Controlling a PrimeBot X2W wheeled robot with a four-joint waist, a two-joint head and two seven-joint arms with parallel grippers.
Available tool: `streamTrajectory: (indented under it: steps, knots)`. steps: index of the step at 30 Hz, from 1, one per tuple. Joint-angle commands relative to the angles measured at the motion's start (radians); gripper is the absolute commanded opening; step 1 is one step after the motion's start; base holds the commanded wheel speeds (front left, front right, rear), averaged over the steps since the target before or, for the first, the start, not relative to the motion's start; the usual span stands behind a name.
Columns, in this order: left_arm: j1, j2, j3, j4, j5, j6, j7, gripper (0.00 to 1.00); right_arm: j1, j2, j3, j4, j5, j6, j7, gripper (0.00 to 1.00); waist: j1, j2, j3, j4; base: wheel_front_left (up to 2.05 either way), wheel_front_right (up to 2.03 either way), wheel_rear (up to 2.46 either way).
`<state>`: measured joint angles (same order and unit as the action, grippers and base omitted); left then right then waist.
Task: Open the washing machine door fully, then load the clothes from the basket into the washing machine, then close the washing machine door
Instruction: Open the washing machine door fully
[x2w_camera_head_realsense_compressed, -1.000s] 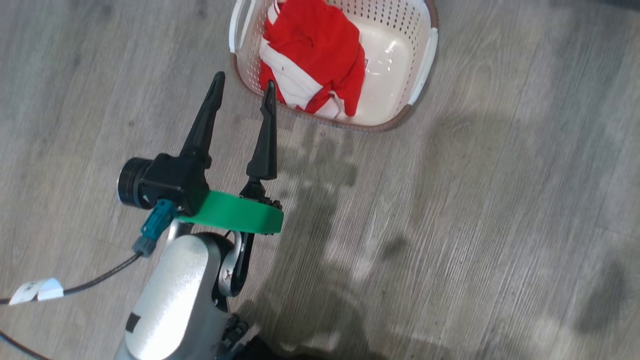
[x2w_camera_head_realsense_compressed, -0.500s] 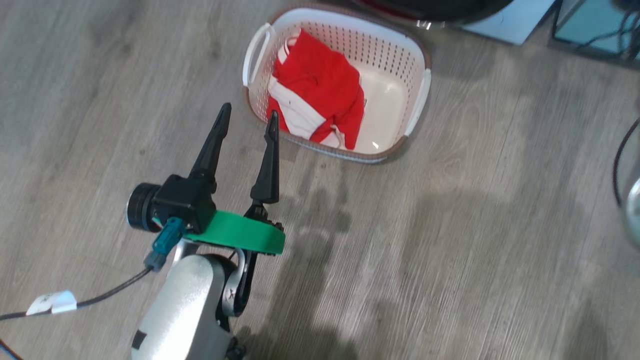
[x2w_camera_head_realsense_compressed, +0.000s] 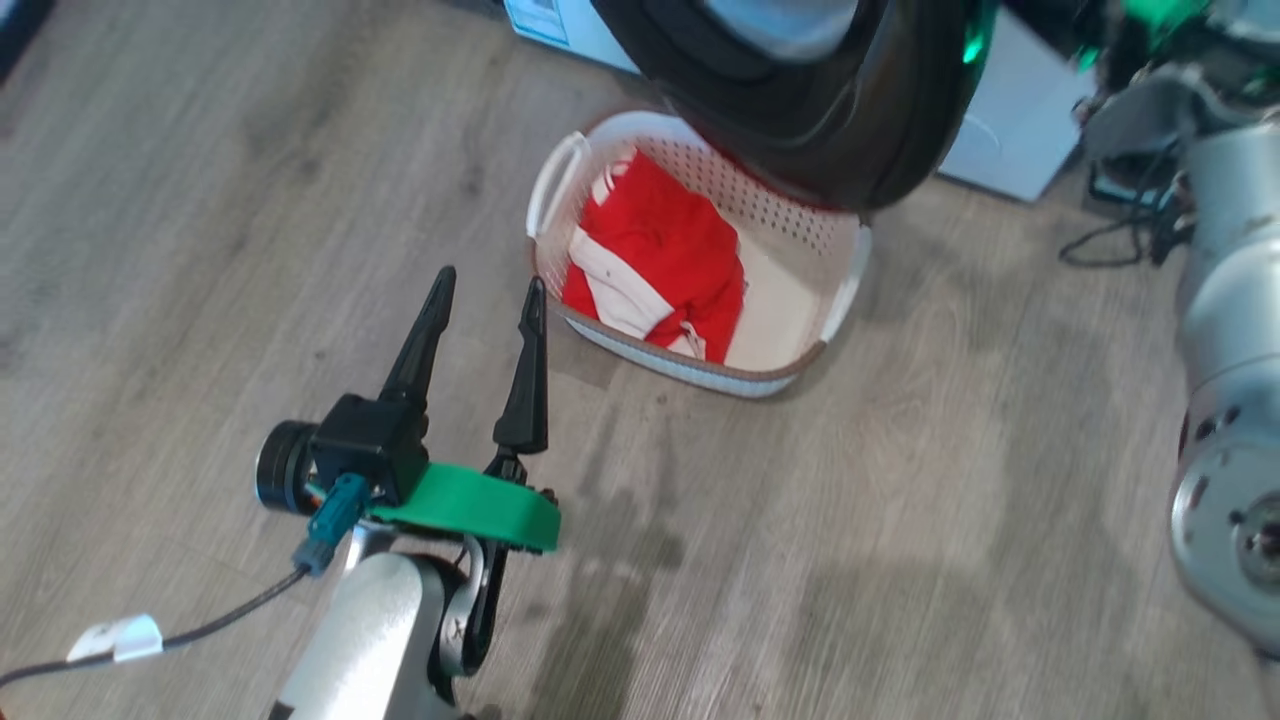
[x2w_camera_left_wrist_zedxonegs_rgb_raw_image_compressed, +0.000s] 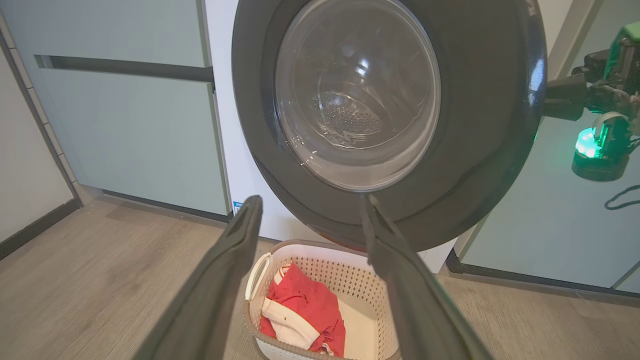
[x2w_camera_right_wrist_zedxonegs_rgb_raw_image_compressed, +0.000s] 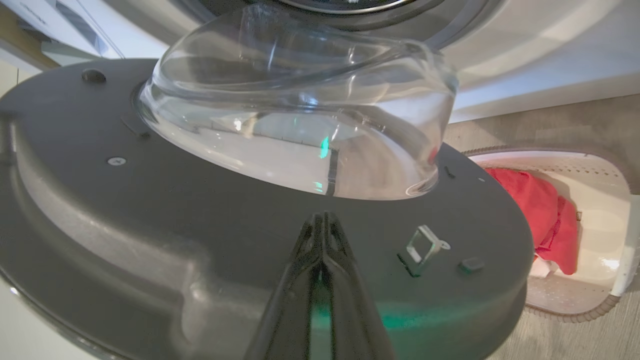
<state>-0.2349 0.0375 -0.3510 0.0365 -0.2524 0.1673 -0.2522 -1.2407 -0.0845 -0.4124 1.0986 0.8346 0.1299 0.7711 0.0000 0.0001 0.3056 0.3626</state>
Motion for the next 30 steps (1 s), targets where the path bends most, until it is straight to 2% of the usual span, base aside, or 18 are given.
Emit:
streamTrajectory:
  steps: [1, 11, 13, 23, 29, 30]
  knots:
    - [0.006, 0.013, 0.04, -0.027, 0.008, -0.001, -0.01, 1.0, -0.006, 0.034, 0.044, -0.031, 0.033, 0.001, 0.02, 0.0, 0.0, -0.0001, -0.029, 0.023, 0.0, 0.0, 0.0]
    - [0.045, 0.013, 0.059, -0.021, 0.022, -0.004, -0.01, 1.0, 0.115, 0.034, 0.25, -0.053, 0.257, 0.001, 0.031, 0.0, 0.0, -0.0001, -0.088, 0.074, 0.0, 0.0, 0.0]
    - [0.052, 0.013, 0.063, -0.02, 0.022, -0.002, -0.01, 1.0, 0.148, 0.034, 0.333, -0.068, 0.337, 0.001, 0.027, 0.0, 0.0, -0.0001, -0.1, 0.093, 0.0, 0.0, 0.0]
    - [0.085, 0.013, 0.078, -0.013, 0.021, -0.006, -0.01, 1.0, 0.244, 0.034, 0.615, -0.128, 0.601, 0.001, -0.021, 0.0, 0.0, -0.0001, -0.138, 0.161, 0.0, 0.0, 0.0]
    - [0.104, 0.013, 0.096, -0.013, 0.026, -0.007, -0.01, 1.0, 0.269, 0.034, 0.799, -0.159, 0.763, 0.001, -0.091, 0.0, 0.0, -0.0001, -0.158, 0.184, 0.0, 0.0, 0.0]
    - [0.104, 0.013, 0.096, -0.013, 0.026, -0.007, -0.01, 1.0, 0.269, 0.034, 0.799, -0.159, 0.763, 0.001, -0.091, 0.0, 0.0, -0.0001, -0.158, 0.184, 0.0, 0.0, 0.0]
